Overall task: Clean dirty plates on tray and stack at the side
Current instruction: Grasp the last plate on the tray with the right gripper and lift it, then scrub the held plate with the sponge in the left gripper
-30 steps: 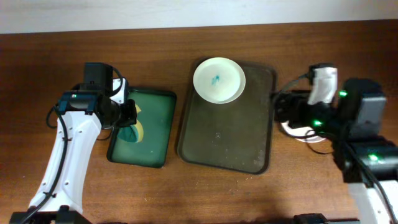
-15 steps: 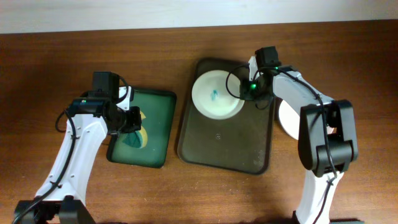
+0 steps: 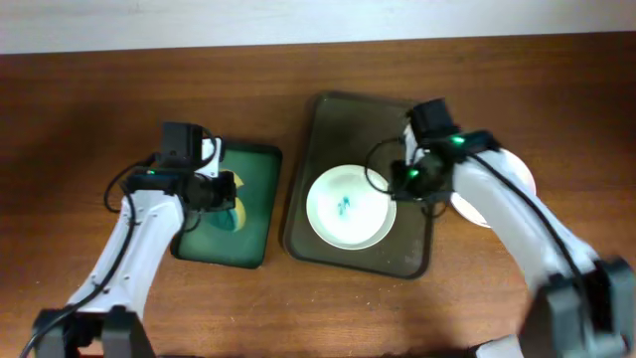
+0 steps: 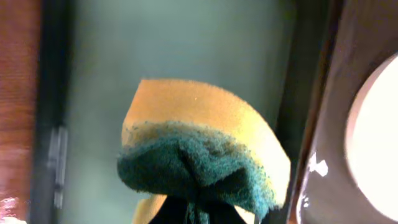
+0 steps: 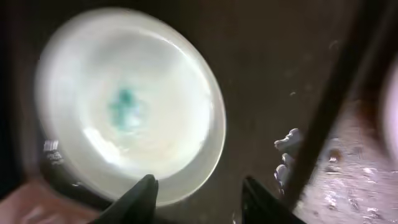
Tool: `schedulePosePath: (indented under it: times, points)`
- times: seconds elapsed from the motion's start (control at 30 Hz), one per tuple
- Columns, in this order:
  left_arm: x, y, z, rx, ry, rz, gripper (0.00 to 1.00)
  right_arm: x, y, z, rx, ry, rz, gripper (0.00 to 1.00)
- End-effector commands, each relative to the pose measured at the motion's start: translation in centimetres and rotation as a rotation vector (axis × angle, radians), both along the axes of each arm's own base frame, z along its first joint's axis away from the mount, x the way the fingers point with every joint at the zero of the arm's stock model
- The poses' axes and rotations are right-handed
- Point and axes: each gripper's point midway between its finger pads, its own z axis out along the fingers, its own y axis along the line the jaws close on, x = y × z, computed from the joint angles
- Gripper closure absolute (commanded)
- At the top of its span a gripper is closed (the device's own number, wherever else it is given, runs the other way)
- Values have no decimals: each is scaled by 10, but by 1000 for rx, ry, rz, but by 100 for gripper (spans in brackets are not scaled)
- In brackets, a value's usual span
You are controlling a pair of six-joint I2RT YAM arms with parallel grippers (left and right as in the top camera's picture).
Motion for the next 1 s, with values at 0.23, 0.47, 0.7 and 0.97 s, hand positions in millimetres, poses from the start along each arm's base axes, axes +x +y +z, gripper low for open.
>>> schedulePosePath:
  times: [0.23,0.47,0.7,0.97]
  points:
    - [-21,-5,-81,12,273,-8,100,-31,-20,-5,-41,107,-31,52]
    - [20,-30,48,10,215,-71,100,-21,-16,-87,-43,295,11,60]
    - [22,-185,8,-156,204,-275,100,7,-2,-134,67,281,-3,96]
    - [-5,-247,-126,-33,336,-353,100,0,-3,-134,62,311,-4,96]
